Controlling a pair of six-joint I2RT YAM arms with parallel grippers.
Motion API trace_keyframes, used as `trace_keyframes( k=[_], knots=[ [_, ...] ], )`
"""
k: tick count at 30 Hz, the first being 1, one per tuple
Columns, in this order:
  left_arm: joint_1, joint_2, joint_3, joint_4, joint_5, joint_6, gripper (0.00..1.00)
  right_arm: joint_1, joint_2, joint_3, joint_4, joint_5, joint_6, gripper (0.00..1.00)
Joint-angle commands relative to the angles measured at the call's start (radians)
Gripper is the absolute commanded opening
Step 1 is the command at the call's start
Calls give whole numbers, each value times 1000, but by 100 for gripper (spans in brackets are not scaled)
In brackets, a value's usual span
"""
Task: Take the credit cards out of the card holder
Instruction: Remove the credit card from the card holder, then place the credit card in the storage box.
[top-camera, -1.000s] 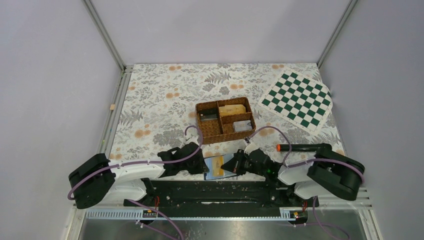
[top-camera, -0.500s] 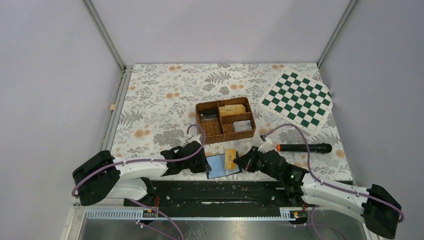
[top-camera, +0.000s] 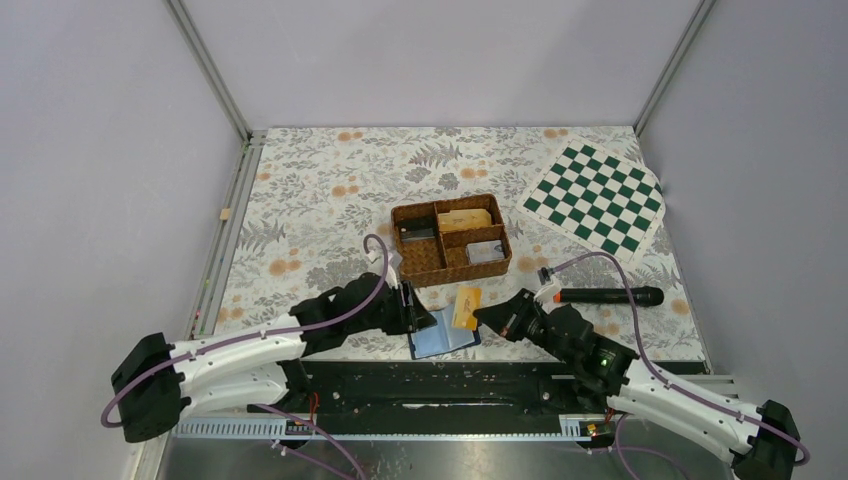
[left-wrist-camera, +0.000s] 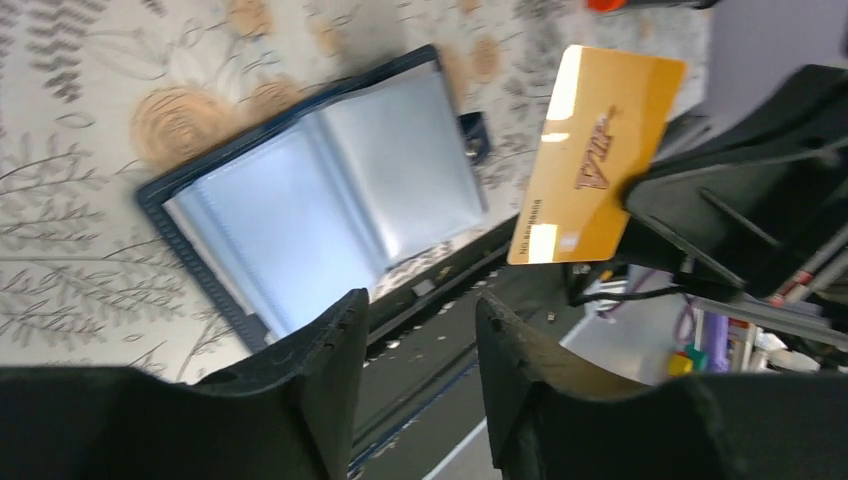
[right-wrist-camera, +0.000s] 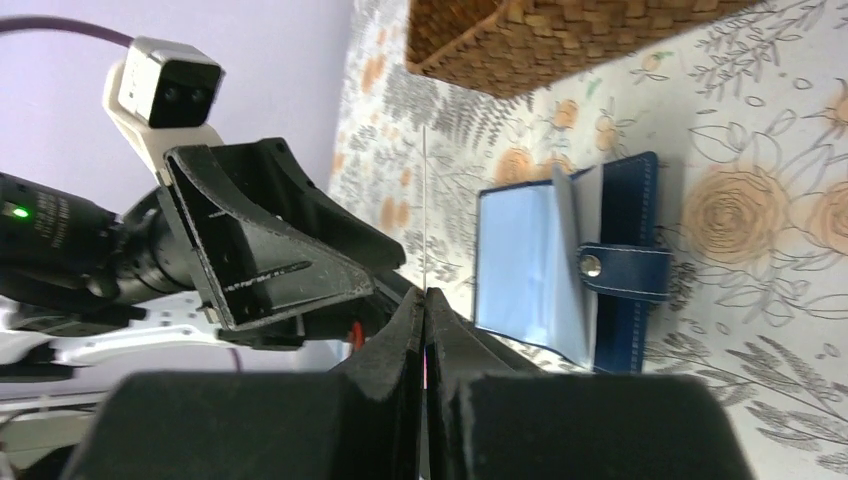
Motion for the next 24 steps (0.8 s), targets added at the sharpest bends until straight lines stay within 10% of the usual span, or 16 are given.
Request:
trace_keyframes(
  k=[1,14,20,24],
  knots=[
    [0,-46,22,160,71,-8,46,-6,-58,35,18,56,94,0],
    [-1,57,-62,597,173,-75,55,-6,-33,-24,230,37,217,0],
    [0,113,-89,736,209,-134,21,-6,-3,-43,287,-23,174,0],
    [5,84,-129,753,217,-155,0,-6,-21,23,180,-97,-31,20]
  ],
)
